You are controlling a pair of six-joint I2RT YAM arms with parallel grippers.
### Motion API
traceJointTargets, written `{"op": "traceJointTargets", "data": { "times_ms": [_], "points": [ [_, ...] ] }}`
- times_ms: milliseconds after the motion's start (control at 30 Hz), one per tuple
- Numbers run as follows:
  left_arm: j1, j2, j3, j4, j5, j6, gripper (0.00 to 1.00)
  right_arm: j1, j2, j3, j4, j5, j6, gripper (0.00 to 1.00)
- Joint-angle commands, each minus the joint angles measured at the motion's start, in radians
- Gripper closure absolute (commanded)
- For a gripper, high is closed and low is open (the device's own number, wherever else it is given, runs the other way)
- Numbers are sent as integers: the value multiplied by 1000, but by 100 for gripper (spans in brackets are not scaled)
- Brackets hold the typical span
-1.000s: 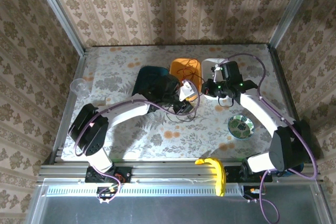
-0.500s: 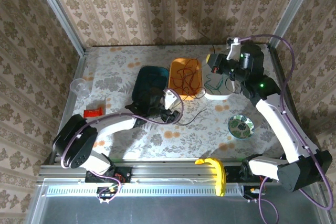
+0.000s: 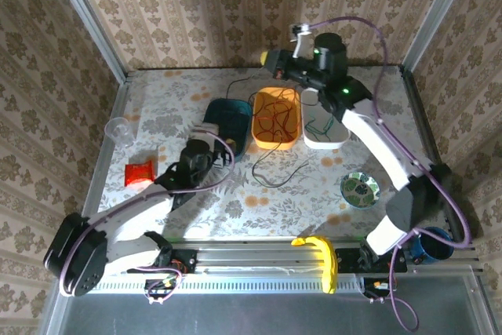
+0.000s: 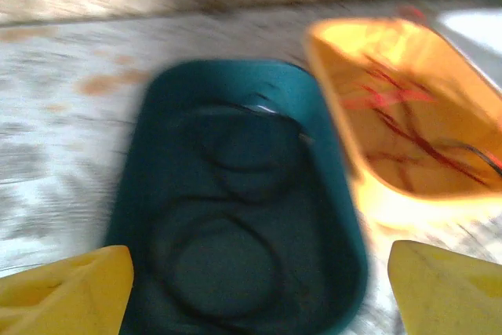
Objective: Untangle the cables
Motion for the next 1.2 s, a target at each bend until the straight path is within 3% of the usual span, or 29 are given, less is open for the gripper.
{"op": "traceJointTargets", "data": {
  "times_ms": [0, 267, 500, 600, 633, 733, 833, 900, 1167],
  "points": [
    [43, -103, -33, -116, -303, -105, 14, 29, 108, 78, 24, -30, 41, 100],
    [106, -257, -68, -220, -300, -83, 13, 74, 357, 153, -58, -16, 40, 100],
    [103, -222, -42, -194, -197, -14, 10, 93, 591, 307, -300, -64, 93, 100],
    [100, -189, -24, -167, -146, 15, 10, 98, 638, 361, -396, -64, 84, 92],
    [99, -176, -16, -158, -124, 29, 10, 98, 636, 362, -412, -54, 75, 86],
    [78, -138, 9, -134, -56, 73, 10, 98, 605, 362, -468, 24, 31, 55],
    [41, -94, 35, -120, -16, 120, 9, 98, 550, 354, -531, 120, -30, 39],
    [10, -62, 54, -117, -7, 147, 9, 99, 502, 331, -539, 175, -59, 35],
    [-93, 86, 145, -103, 98, 260, 9, 97, 279, 159, -480, 300, -122, 35]
  ]
}}
